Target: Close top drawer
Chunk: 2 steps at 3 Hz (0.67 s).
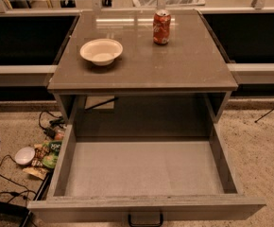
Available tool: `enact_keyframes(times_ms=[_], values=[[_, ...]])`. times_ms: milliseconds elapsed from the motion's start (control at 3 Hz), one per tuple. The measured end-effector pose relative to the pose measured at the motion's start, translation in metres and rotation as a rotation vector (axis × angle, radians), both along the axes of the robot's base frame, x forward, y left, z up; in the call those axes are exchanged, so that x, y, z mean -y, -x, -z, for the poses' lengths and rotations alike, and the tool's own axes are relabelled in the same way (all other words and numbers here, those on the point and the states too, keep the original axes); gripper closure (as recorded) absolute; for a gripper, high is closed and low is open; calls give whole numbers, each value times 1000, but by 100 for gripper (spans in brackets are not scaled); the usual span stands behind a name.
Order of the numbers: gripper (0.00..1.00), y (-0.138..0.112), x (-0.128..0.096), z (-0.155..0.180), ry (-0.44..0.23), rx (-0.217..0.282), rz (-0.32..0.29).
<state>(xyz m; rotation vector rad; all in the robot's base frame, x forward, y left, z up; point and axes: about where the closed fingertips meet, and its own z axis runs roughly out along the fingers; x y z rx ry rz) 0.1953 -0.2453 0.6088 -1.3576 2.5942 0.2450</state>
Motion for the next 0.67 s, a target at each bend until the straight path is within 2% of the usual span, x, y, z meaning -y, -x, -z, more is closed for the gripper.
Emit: enact_keyframes(times_ms=[333,667], values=[[100,-25,-17,10,-38,16,-48],[100,-80,-49,19,-97,66,-158]])
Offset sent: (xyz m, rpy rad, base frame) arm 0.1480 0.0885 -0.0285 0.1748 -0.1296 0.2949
